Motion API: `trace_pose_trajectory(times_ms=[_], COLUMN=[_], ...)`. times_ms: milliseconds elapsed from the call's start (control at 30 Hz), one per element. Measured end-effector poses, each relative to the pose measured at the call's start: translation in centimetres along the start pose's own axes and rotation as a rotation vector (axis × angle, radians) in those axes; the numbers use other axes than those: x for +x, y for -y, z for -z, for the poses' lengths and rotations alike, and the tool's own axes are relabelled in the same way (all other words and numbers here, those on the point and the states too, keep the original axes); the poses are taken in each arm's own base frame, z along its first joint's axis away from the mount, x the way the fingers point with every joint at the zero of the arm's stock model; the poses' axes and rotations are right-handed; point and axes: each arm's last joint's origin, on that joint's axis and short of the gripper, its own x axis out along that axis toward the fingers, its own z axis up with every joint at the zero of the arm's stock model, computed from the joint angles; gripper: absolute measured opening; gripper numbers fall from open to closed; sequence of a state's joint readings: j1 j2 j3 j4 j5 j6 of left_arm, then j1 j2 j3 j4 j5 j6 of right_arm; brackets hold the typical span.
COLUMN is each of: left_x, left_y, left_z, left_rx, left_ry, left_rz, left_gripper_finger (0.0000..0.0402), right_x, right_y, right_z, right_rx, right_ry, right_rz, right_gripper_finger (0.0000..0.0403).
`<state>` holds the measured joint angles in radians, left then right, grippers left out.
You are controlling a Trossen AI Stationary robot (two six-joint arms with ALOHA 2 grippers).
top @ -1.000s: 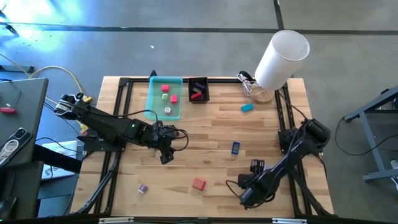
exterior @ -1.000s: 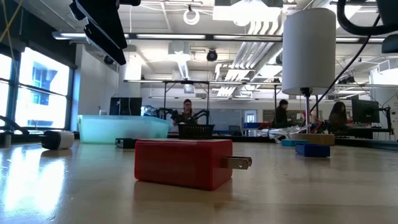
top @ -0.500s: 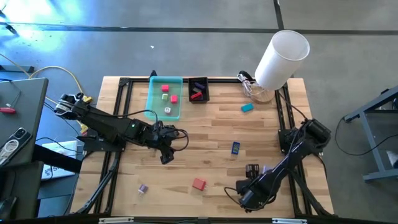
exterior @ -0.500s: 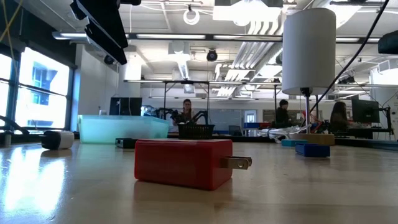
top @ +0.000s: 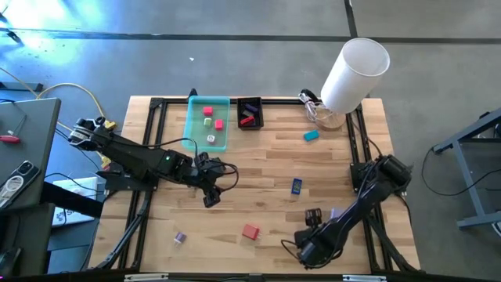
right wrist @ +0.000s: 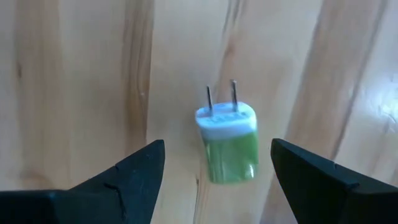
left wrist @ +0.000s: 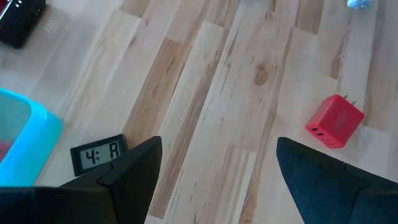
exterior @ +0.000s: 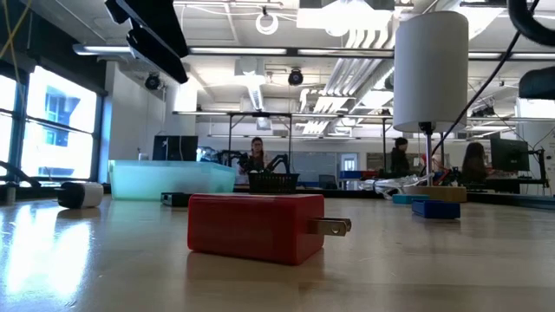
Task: Pick & Place Office items
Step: Put the green charger adapter into the green bin
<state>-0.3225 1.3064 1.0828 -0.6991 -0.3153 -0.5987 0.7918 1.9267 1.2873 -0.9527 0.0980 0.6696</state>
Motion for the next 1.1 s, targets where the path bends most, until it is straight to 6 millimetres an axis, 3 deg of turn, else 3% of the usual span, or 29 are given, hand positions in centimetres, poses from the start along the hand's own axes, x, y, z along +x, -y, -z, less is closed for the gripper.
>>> trace_pose_trajectory(times_ms=[367, 633, 833, 1100], left_x=[0.0, 0.0, 0.0, 0.0], left_y=[0.0, 0.0, 0.0, 0.0], left_z=[0.0, 0.0, 0.0, 0.0], left_rx=[-0.001, -0.001, -0.001, -0.001], left_ry=[0.001, 0.002, 0.002, 0.005], left_rz=[0.004, 0.004, 0.004, 0.001], left_gripper_finger=[0.0308, 0.0308, 0.0308, 0.0308], right_x=[0.9, 1.0, 1.0, 0.9], right_y=[0.3, 0.6, 0.5, 0.6], right_z=[-0.7, -0.8, -1.0, -1.2], right_rx=[-0.031, -0.040, -0.039, 0.052], right_ry=[0.035, -0.025, -0.010, 0.015], right_rz=[0.056, -0.011, -0.024, -0.007], right_gripper_finger=[0.0273, 0.0198, 0.0118, 0.0115])
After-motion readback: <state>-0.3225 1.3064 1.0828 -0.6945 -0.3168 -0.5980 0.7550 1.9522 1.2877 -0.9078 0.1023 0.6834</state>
